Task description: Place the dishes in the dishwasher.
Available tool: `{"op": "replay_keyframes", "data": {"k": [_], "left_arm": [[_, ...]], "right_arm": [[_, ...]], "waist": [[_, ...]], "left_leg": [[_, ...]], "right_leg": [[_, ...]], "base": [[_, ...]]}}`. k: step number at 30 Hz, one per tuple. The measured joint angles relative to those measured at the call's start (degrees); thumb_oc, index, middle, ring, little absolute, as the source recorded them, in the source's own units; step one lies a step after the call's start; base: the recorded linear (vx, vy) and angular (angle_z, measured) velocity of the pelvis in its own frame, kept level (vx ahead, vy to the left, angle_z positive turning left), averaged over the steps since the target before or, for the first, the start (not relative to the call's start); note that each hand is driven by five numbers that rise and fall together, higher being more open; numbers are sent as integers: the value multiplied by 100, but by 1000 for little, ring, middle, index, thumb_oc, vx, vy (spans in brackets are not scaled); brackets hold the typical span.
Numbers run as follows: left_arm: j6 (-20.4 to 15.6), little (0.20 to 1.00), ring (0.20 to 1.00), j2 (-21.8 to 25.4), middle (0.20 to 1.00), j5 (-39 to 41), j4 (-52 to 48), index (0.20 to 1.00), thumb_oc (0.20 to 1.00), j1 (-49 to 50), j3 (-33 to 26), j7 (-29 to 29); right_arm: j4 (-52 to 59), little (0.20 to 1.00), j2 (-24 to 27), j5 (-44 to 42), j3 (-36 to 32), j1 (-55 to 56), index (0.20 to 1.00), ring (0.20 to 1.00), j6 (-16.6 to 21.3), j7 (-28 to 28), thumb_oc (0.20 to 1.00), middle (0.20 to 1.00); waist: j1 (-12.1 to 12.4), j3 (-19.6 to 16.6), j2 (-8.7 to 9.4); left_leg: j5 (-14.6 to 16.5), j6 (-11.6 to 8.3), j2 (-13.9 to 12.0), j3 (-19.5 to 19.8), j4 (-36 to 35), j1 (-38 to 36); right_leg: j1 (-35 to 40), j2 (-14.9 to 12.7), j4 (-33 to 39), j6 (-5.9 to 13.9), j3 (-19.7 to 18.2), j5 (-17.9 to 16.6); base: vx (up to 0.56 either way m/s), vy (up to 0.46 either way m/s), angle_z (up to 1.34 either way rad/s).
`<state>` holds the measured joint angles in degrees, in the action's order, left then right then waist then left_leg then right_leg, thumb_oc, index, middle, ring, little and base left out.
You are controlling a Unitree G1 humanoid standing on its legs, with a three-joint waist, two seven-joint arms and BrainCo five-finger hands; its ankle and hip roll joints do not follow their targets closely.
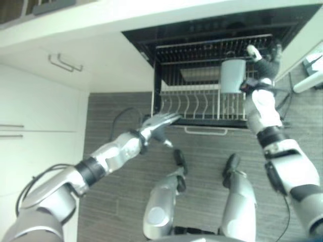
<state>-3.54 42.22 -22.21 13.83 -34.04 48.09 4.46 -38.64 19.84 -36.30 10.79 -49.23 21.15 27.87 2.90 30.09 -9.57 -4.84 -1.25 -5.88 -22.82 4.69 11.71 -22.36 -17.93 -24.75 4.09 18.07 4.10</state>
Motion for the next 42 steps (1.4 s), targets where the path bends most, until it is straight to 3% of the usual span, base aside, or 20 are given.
{"op": "replay_keyframes", "data": {"k": [6,10,11,13,14,15,17,19,23,27,30,31,32,33,34,38,41,42], "left_arm": [[115,1000,1000,-767,1000,-172,671,1000,1000,1006,-577,687],[74,1000,1000,-1215,1000,-208,819,1000,1000,1521,-979,1331],[-56,1000,1000,-1332,1000,-204,868,1000,1000,1790,-1225,1691],[-562,1000,1000,-1540,1000,-15,871,1000,1000,2117,-1829,2228],[-998,1000,1000,-1549,1000,390,776,1000,1000,2312,-2238,2538],[-1013,1000,1000,-1549,1000,408,774,1000,1000,2318,-2255,2546],[-1658,1000,1000,-1613,1000,1097,689,1000,1000,2608,-2753,2659],[-2199,1000,1000,-1719,1000,1702,514,1000,1000,2795,-3038,2625],[-2951,1000,1000,-2000,1000,2342,-171,1000,1000,3308,-3809,2409],[-3008,1000,1000,-1897,1000,2610,-730,1000,1000,3304,-4200,2192],[-2790,1000,1000,-1592,1000,2608,-1204,1000,1000,3297,-4199,1823],[-2724,1000,1000,-1534,1000,2607,-1281,1000,1000,3290,-4191,1760],[-2566,1000,1000,-1529,1000,2705,-1440,1000,1000,3243,-4199,1595],[-2514,1000,1000,-1517,1000,2792,-1503,1000,1000,3209,-4204,1528],[-2467,1000,1000,-1517,1000,2831,-1515,1000,1000,3242,-4217,1491],[-2393,1000,1000,-1559,1000,2831,-1554,1000,1000,3570,-4428,1323],[-2401,1000,1000,-1546,1000,2831,-1603,1000,1000,3768,-4415,1142],[-2402,1000,1000,-1556,1000,2830,-1602,1000,1000,3766,-4399,1105]], "right_arm": [[1600,1000,-254,-37,347,1633,1000,1000,-15,323,1000,1000],[2098,1000,-264,-30,453,2507,1000,1000,67,358,1000,1000],[2214,1000,-243,46,457,2962,1000,1000,76,289,1000,1000],[2425,1000,-204,164,461,3481,1000,1000,105,-33,1000,1000],[2692,1000,-178,221,466,3703,1000,1000,122,-295,1000,1000],[2710,1000,-178,228,466,3711,1000,1000,123,-308,1000,1000],[3129,1000,-163,441,454,4052,1000,1000,201,-648,1000,1000],[3323,1000,-126,657,415,4255,1000,1000,202,-874,1000,1000],[3916,1000,-98,828,78,4931,1000,1000,204,-1204,1000,1000],[4434,1000,-78,884,-232,4981,1000,1000,210,-1664,1000,1000],[4848,1000,139,1035,-231,4848,1000,1000,212,-1931,1000,1000],[4856,1000,178,1065,-224,4737,1000,1000,206,-1980,1000,1000],[4858,1000,292,1063,-158,4652,1000,1000,192,-2010,1000,1000],[4856,1000,348,1065,-66,4654,1000,1000,185,-2018,1000,1000],[4837,1000,365,1099,-41,4620,1000,1000,182,-2081,1000,1000],[4431,1000,387,1101,-45,4563,1000,1000,118,-2094,1000,1000],[4398,1000,566,1162,-163,4560,1000,1000,106,-2086,1000,1000],[4371,1000,566,1162,-224,4555,1000,1000,105,-2075,1000,1000]], "waist": [[-403,-97,-78],[-421,-613,-4],[-422,-978,113],[-400,-1352,297],[-309,-1710,454],[-305,-1718,459],[-227,-2052,579],[-93,-2136,700],[-13,-2179,925],[-24,-2191,1221],[-4,-2172,1170],[8,-2139,1104],[-21,-2132,1075],[-21,-2140,1095],[54,-2133,1084],[52,-2080,812],[116,-2037,793],[152,-2016,825]], "left_leg": [[79,-79,-69,-155,-189,-958],[76,-136,-177,-209,-266,-1185],[93,-154,-216,-240,-275,-1342],[121,-182,-247,-246,-392,-1713],[186,-210,-231,-231,-397,-1773],[187,-209,-230,-230,-398,-1777],[233,-172,-153,-111,-440,-1801],[263,-174,-13,-46,-476,-1818],[362,-34,183,125,-480,-1875],[415,115,328,147,-489,-1707],[311,251,291,35,-743,-1692],[298,272,290,27,-797,-1695],[170,357,233,122,-837,-1715],[164,314,235,180,-888,-1706],[170,310,346,175,-915,-1700],[217,192,331,312,-759,-1681],[500,-106,90,324,256,-1273],[487,-115,68,363,627,-1119]], "right_leg": [[922,137,269,30,-16,37],[1103,264,298,7,5,87],[1251,305,274,-3,20,163],[1695,353,398,22,141,232],[1769,338,403,19,155,318],[1774,337,405,14,156,321],[1899,259,496,66,274,316],[1946,185,532,147,299,285],[2148,24,706,376,363,95],[2211,-60,1001,487,390,-328],[2156,46,1294,484,681,-877],[2076,54,1090,544,754,-783],[1911,420,621,625,547,-217],[1926,675,553,497,439,83],[1956,644,653,279,530,263],[2148,752,880,33,595,383],[2097,747,725,-201,556,574],[2107,743,770,-228,499,579]], "base": [[54,9,-14],[62,11,-8],[148,146,-2],[118,201,12],[39,187,12],[19,153,9],[-2,113,26],[9,143,23],[-28,97,17],[-76,74,7],[-75,43,-11],[-42,14,-5],[38,-19,19],[36,-63,26],[72,-186,21],[121,-156,12],[11,83,-5],[35,323,-13]]}}
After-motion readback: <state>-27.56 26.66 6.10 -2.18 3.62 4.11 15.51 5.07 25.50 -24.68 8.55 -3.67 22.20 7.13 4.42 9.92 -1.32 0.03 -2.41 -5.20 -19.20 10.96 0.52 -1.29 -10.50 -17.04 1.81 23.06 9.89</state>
